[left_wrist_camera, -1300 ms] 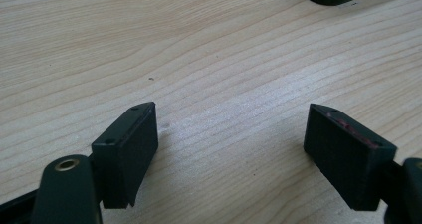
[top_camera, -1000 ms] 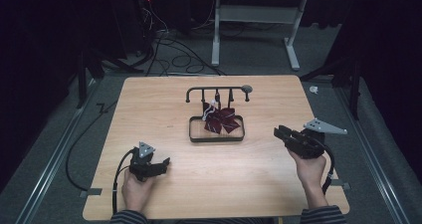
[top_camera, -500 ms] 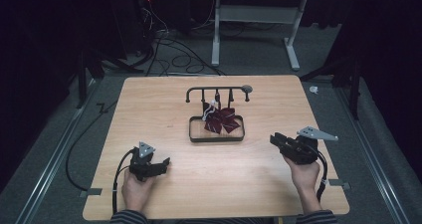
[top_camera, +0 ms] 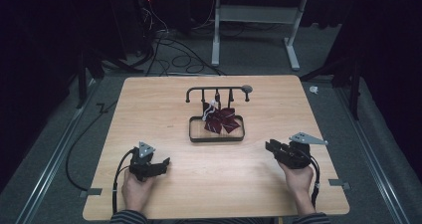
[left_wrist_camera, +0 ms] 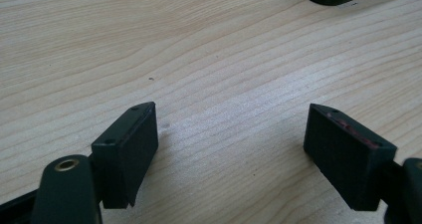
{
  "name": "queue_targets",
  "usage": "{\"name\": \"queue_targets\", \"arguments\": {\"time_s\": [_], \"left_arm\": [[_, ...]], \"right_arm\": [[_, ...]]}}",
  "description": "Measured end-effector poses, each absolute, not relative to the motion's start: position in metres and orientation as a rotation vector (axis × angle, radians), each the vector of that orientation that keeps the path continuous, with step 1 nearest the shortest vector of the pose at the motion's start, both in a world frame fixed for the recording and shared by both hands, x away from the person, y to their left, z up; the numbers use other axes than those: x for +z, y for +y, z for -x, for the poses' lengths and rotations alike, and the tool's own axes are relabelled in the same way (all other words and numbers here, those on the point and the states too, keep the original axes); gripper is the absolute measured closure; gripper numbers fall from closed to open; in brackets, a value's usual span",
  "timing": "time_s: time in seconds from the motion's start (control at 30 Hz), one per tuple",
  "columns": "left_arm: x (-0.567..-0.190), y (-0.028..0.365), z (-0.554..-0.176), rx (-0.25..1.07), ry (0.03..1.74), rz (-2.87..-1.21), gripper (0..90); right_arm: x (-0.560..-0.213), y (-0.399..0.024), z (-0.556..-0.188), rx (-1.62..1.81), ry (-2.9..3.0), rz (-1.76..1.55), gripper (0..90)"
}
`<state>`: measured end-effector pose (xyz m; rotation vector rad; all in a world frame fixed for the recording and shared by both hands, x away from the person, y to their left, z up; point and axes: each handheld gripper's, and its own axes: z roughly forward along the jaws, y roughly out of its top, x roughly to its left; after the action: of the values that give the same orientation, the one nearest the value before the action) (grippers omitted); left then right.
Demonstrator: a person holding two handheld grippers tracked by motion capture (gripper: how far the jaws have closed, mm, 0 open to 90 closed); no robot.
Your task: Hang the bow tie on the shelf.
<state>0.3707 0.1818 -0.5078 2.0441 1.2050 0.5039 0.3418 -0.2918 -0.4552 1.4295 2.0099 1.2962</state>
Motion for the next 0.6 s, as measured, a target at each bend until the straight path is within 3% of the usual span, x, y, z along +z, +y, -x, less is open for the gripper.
{"name": "queue_targets", "arguments": {"time_s": [0.6], "left_arm": [[-0.508,0.182,-0.371,0.503,1.205,-2.044,22.0]], "right_arm": [[-0.478,-0.278,-0.347,1.203,2.069,-1.445,71.9]]}}
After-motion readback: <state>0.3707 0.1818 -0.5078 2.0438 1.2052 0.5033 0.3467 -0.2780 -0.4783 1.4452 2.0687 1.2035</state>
